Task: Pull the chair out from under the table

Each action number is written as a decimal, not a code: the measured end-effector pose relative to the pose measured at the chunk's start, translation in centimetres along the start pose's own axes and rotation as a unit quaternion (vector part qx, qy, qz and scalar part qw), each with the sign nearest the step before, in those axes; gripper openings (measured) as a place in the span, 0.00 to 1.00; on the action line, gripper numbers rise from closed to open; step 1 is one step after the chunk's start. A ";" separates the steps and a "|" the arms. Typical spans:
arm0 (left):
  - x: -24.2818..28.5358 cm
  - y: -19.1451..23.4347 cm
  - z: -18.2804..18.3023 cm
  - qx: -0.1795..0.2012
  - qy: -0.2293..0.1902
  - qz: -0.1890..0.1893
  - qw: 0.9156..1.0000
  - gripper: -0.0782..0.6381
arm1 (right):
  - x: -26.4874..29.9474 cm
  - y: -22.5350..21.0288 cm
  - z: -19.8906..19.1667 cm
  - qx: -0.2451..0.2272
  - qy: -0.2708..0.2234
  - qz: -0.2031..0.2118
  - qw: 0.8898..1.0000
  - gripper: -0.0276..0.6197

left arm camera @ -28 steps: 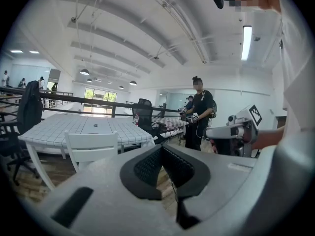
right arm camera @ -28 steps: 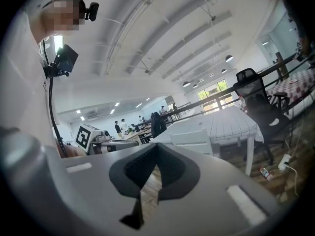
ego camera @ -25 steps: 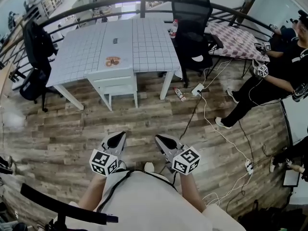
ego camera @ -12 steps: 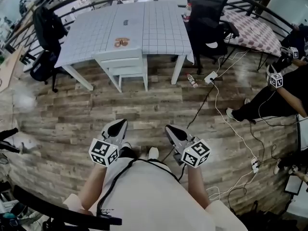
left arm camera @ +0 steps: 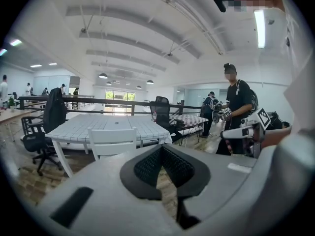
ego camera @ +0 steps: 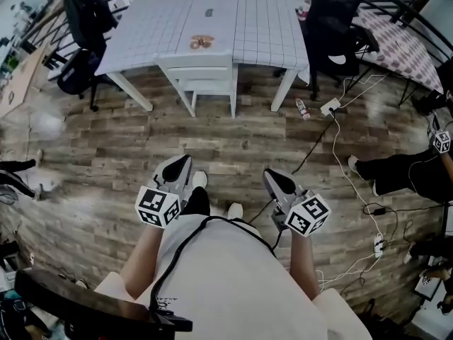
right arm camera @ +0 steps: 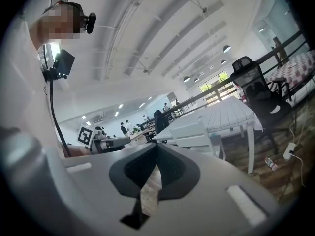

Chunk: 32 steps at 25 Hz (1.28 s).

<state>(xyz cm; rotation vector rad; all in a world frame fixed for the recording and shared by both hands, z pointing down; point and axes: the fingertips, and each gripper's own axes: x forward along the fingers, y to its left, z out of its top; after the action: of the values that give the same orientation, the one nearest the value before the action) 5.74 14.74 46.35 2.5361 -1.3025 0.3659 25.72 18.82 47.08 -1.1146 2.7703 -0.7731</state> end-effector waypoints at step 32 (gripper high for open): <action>16.6 34.1 7.9 0.026 0.015 -0.127 0.991 0.12 | 35.2 -7.3 11.4 -0.011 -0.008 -0.134 0.991 0.05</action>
<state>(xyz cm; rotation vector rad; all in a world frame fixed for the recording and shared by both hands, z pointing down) -11.98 -19.66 48.69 2.6864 -0.9536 0.3858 7.05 -13.89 45.10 -1.5121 2.6546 -0.7516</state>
